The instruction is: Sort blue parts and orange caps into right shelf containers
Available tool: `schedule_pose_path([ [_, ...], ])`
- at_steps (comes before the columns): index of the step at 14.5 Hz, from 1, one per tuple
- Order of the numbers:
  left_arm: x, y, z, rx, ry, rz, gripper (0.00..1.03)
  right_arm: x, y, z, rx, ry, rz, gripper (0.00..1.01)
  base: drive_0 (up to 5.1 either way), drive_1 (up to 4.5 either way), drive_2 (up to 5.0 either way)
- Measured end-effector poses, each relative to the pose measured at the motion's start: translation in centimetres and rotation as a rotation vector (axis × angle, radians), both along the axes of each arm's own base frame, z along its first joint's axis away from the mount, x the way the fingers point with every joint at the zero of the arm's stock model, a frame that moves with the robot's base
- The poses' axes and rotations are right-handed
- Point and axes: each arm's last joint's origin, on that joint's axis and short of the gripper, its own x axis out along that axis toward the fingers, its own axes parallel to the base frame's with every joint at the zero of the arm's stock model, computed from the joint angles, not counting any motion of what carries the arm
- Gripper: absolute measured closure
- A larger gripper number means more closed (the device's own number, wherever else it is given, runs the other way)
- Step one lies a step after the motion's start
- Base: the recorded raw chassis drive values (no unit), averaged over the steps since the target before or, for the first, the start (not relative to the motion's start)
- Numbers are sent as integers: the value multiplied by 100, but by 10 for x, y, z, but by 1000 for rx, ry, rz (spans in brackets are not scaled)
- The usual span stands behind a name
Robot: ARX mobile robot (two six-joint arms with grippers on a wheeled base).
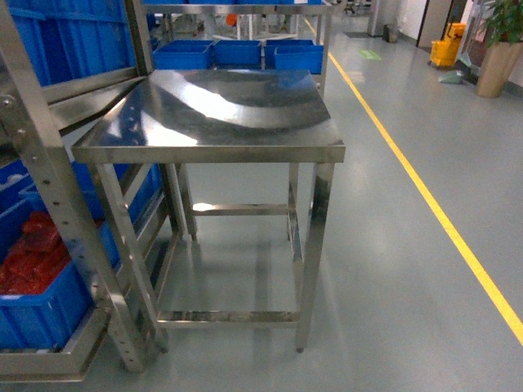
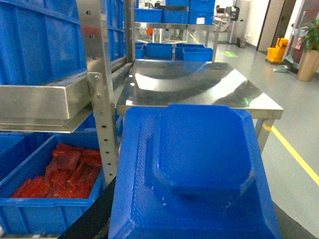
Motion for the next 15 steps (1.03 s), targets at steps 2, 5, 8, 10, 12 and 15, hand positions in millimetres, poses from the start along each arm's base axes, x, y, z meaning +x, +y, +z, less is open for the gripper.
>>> schedule_pose_path([
  [2, 0, 0, 0, 0, 2, 0, 60, 0, 0, 0, 0, 5, 0, 57, -495, 241, 241],
  [5, 0, 0, 0, 0, 2, 0, 60, 0, 0, 0, 0, 4, 0, 57, -494, 242, 242],
  [8, 0, 0, 0, 0, 2, 0, 60, 0, 0, 0, 0, 4, 0, 57, -492, 244, 244],
  [10, 0, 0, 0, 0, 2, 0, 60, 0, 0, -1, 0, 6, 0, 57, -492, 244, 244],
  [12, 0, 0, 0, 0, 1, 1, 60, 0, 0, 0, 0, 2, 0, 57, -492, 244, 244],
  [15, 0, 0, 0, 0, 3, -1, 60, 0, 0, -1, 0, 8, 0, 57, -492, 244, 244],
])
